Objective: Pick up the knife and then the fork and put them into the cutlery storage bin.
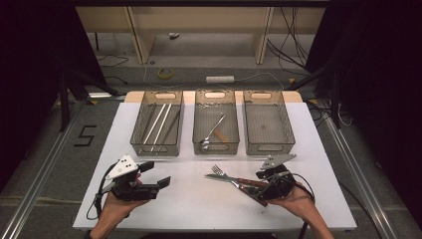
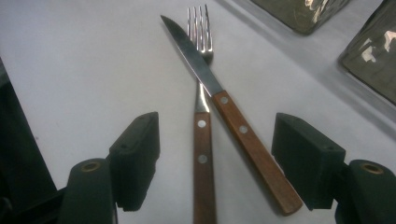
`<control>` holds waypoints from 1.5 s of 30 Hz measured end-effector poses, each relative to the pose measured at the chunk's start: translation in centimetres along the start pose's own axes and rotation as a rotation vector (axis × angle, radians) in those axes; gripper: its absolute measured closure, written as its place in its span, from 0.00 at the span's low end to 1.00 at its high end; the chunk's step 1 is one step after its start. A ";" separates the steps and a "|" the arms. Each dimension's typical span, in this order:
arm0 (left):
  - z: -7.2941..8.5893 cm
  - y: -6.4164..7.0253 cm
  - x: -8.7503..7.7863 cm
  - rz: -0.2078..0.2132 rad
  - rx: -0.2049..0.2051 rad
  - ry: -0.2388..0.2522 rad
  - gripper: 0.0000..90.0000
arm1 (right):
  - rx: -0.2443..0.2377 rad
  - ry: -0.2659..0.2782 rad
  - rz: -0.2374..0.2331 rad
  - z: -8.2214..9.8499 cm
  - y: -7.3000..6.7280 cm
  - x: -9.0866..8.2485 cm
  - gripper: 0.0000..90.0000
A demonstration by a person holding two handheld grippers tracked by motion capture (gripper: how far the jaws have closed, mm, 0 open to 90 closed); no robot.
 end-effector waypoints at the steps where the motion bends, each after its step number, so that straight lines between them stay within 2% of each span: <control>1: 0.0 0.0 0.0 -0.002 0.001 0.000 0.19 | -0.015 -0.021 -0.001 -0.2 0.3 0.1 0.37; 5: 0.1 0.0 0.0 -0.004 0.012 -0.004 0.19 | -0.037 -0.069 -0.009 -0.8 1.2 0.6 0.40; 11: 0.1 0.0 0.0 -0.001 0.008 -0.003 0.19 | -0.067 -0.146 -0.016 -1.3 1.8 1.5 0.45; 21: 0.1 -0.1 0.0 -0.004 0.008 0.001 0.18 | -0.130 -0.232 -0.019 -1.8 1.6 3.4 0.56; 33: 0.1 0.1 0.1 0.002 0.019 -0.007 0.18 | -0.171 -0.269 -0.018 -2.0 1.9 4.4 0.65; 45: 0.1 0.0 0.1 -0.004 0.023 -0.003 0.19 | -0.226 -0.314 -0.033 -1.6 1.6 5.3 0.74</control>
Point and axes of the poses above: each handheld gripper's, and its own axes: x roughly forward along the jaws, z roughly out of its underside, y roughly to its right, the point moved 6 cm from there along x, roughly forward along the jaws, and after that the axes turned 5 degrees about z, right-handed, at the moved point
